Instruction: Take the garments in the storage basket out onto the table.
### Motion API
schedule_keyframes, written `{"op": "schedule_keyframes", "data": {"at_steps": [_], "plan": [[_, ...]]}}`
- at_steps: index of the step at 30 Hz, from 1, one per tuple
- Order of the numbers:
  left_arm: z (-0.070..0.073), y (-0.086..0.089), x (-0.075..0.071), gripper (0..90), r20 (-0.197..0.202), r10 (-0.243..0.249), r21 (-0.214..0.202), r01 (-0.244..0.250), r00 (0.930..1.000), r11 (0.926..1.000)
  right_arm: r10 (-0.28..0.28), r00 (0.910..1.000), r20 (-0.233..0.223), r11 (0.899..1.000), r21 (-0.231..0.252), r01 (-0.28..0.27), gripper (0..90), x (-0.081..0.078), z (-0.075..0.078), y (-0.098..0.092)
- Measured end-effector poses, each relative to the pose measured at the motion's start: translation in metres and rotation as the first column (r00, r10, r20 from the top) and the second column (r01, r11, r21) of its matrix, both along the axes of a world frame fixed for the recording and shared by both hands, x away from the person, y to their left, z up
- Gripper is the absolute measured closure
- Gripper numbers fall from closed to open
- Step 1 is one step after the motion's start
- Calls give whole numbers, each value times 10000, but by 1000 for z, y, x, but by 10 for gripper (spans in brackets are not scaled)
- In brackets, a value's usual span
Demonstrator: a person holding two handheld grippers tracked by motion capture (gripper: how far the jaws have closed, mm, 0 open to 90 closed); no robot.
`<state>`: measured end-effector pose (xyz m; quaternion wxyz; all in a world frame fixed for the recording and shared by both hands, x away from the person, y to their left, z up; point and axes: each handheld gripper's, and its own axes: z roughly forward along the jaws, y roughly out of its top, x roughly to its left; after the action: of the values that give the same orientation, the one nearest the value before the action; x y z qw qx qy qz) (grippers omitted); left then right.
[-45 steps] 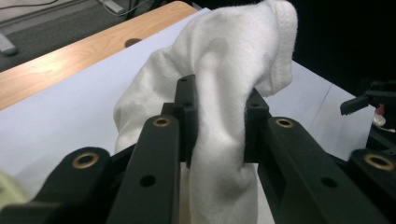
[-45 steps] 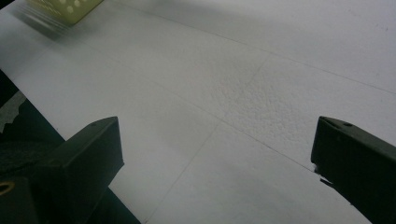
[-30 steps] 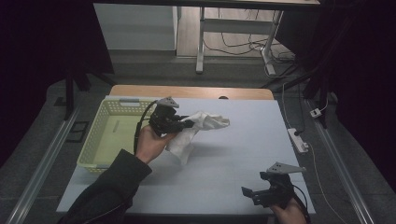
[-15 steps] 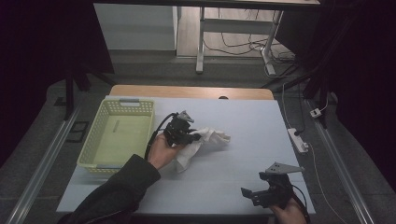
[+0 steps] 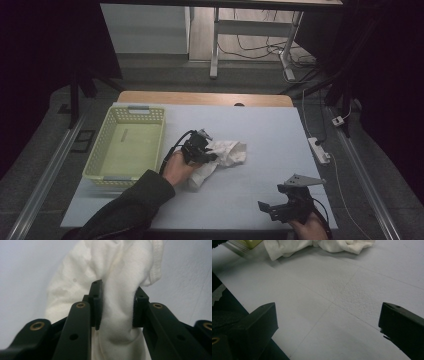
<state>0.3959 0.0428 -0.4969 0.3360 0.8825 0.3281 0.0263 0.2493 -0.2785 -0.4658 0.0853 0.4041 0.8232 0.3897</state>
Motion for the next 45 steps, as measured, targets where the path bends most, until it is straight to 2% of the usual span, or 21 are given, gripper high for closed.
{"op": "schedule_keyframes", "data": {"at_steps": [4,11,14,18,22,34,40,43,45], "plan": [[-11,-1,0,657,-209,-102,19,102,9997,9999,-3,10000,9,10000,4,3,18,0,0,0],[-18,1,0,579,21,-504,14,504,9987,9987,-7,10000,21,10000,-4,7,18,0,0,0],[-18,-2,-1,539,121,-589,159,587,9982,9981,0,10000,30,10000,6,0,18,0,0,0],[-16,-5,-3,434,65,-701,194,700,9975,9974,-1,10000,45,10000,13,1,18,0,0,0],[-11,-7,-3,370,11,-633,226,633,9980,9977,5,10000,45,10000,21,-5,18,0,0,0],[-2,-3,-3,190,-233,-294,-500,282,9993,9984,-32,10000,34,9999,100,32,18,0,0,-1],[2,1,-3,67,-183,-88,-715,75,9998,9974,-48,10000,44,9999,135,47,18,-1,1,-1],[4,2,-4,40,-197,-67,-800,51,9998,9968,-50,10000,48,9999,131,50,18,-1,1,-1],[5,3,-5,28,-296,-95,-1015,64,9995,9948,-68,10000,62,9999,108,67,18,-1,1,-1]]}}
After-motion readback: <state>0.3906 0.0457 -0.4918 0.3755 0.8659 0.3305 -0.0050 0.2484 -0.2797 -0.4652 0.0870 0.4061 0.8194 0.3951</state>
